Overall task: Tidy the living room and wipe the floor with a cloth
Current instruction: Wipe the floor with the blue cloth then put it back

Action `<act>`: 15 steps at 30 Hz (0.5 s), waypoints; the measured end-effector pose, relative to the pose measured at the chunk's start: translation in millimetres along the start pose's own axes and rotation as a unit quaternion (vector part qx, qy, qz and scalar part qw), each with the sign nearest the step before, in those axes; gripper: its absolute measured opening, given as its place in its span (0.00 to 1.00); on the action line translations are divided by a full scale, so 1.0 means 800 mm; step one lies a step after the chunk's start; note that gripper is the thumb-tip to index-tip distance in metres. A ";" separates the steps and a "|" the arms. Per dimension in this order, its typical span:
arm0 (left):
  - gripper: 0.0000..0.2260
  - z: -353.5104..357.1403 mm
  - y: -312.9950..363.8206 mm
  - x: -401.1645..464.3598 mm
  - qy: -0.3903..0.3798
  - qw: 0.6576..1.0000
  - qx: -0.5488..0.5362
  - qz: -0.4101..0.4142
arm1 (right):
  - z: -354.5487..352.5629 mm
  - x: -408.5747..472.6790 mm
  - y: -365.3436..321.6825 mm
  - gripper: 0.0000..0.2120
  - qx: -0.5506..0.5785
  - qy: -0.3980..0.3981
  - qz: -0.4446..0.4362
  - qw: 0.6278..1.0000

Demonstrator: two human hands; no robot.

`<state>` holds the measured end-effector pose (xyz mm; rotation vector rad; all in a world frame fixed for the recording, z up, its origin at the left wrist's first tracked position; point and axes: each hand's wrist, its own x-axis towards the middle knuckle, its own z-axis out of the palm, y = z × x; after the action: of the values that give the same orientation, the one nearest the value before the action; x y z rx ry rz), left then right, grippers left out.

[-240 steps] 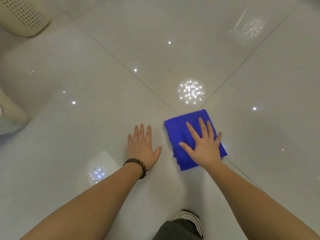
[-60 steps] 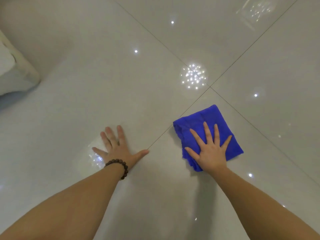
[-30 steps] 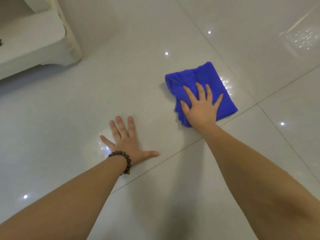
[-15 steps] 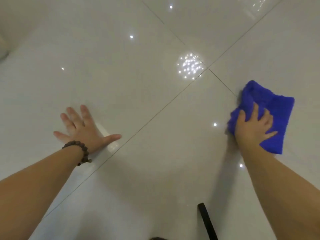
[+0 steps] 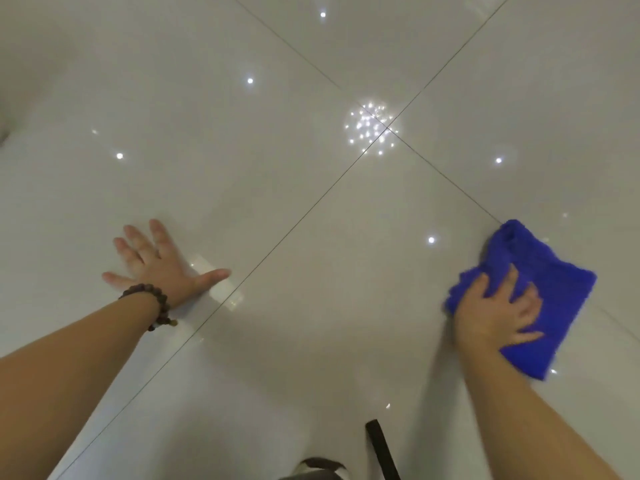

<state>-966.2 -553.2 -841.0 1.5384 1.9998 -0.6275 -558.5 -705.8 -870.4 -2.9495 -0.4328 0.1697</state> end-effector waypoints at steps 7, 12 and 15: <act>0.61 0.018 -0.028 -0.069 -0.009 0.997 0.032 0.065 | 0.042 -0.222 -0.087 0.24 -0.052 -0.088 -0.585 0.805; 0.57 0.103 -0.101 -0.136 -0.005 0.999 0.032 -0.015 | 0.002 -0.040 0.029 0.29 -0.084 -0.044 -0.400 0.912; 0.54 0.133 -0.113 -0.136 0.013 1.000 -0.001 -0.007 | -0.008 -0.029 0.030 0.31 -0.019 -0.051 -0.111 0.992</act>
<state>-1017.3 -722.5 -845.6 1.5397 2.0324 -0.6128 -573.2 -736.1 -866.0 -2.9095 -0.7828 0.2873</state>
